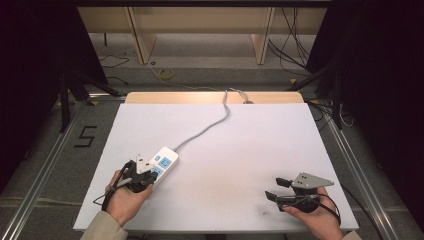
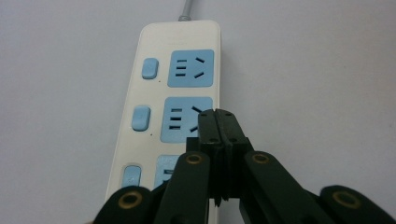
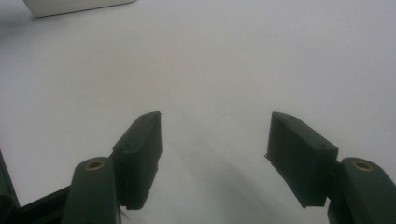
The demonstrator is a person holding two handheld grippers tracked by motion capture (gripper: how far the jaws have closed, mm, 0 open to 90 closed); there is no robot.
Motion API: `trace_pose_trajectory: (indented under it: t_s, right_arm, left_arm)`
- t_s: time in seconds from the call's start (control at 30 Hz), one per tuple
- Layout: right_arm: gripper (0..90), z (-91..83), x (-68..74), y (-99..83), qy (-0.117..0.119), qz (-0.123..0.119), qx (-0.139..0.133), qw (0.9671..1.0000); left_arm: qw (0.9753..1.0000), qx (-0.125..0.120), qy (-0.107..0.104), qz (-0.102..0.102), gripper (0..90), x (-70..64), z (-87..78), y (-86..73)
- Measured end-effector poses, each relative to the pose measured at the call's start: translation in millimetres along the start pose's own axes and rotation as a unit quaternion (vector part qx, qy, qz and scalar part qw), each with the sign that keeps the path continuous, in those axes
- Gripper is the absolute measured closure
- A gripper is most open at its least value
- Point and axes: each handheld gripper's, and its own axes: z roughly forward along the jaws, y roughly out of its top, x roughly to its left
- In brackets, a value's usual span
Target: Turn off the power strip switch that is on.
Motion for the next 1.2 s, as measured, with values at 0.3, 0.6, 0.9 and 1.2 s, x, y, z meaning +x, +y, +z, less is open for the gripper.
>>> trace_pose_trajectory:
  t_s: [0.3, 0.6, 0.9, 1.2]
  right_arm:
    - [36.2, 0.0, -0.2, -0.1, 0.0, 0.001, 0.001, 1.0]
    - [36.2, -0.1, -0.2, 0.2, 0.0, -0.001, 0.002, 1.0]
    - [36.2, 1.0, -0.1, 0.5, 0.001, -0.006, 0.007, 1.0]
    - [36.2, 1.4, 0.5, 0.7, 0.001, -0.008, 0.011, 0.9999]
  left_arm:
    - [1.0, 0.005, 0.007, -0.005, 89.5, 4.3, -1.4, -1.8]
    - [0.9999, 0.01, 0.01, -0.008, 89.5, 8.5, -2.1, -3.5]
    - [0.9998, 0.012, 0.014, -0.01, 89.5, 13.0, -2.9, -5.2]
    - [0.9996, 0.01, 0.015, -0.021, 89.5, 16.7, -3.9, -6.7]
